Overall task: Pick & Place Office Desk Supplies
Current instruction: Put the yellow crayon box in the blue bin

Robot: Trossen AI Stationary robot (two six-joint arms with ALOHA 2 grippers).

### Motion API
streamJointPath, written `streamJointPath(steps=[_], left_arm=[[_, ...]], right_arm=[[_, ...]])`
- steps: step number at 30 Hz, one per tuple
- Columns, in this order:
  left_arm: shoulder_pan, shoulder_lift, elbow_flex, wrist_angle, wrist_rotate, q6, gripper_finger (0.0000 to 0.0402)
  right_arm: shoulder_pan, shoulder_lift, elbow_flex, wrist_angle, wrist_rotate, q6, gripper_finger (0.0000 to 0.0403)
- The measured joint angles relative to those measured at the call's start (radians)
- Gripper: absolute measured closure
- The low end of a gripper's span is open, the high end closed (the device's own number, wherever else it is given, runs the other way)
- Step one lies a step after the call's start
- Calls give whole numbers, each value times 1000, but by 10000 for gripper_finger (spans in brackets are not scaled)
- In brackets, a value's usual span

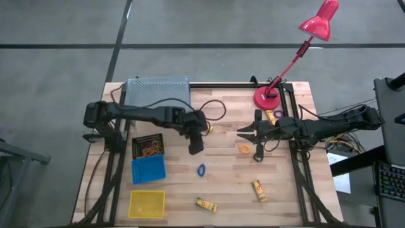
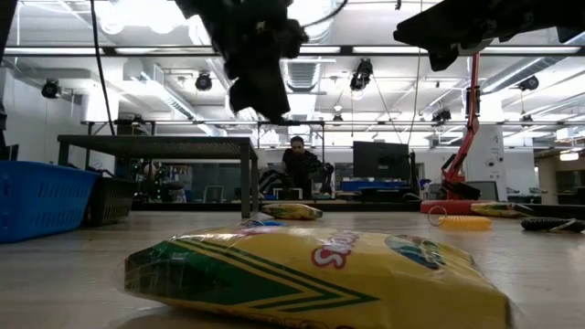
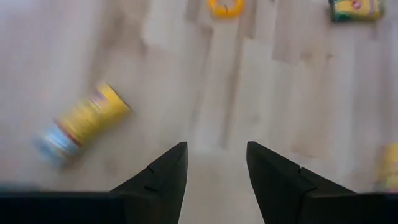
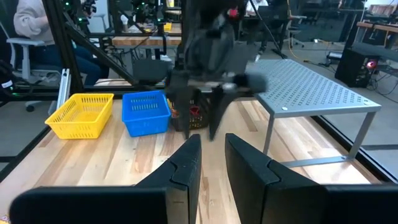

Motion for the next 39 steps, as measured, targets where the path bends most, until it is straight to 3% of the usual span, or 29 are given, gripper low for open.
streamJointPath(steps=[5, 7, 13, 18, 23, 26, 29, 39], left_arm=[[8, 0, 73, 6, -59, 279, 232], [8, 5, 108, -15, -84, 268, 232], [71, 54, 182, -109, -79, -106, 232], [111, 57, 185, -51, -28, -771, 237], [121, 58, 184, -12, -152, -1367, 252], [118, 71, 184, 32, -247, -1473, 264], [119, 105, 186, 56, -257, -1496, 271], [121, 211, 196, -120, -86, -1771, 265]], right_arm=[[0, 0, 0, 0, 0, 0, 335], [0, 0, 0, 0, 0, 1, 335], [0, 0, 0, 0, 0, 0, 335], [0, 0, 0, 0, 0, 0, 335], [0, 0, 0, 0, 0, 0, 335], [0, 0, 0, 0, 0, 0, 335], [0, 0, 0, -1, 0, -1, 335], [0, 1, 0, -30, 1, -53, 335]])
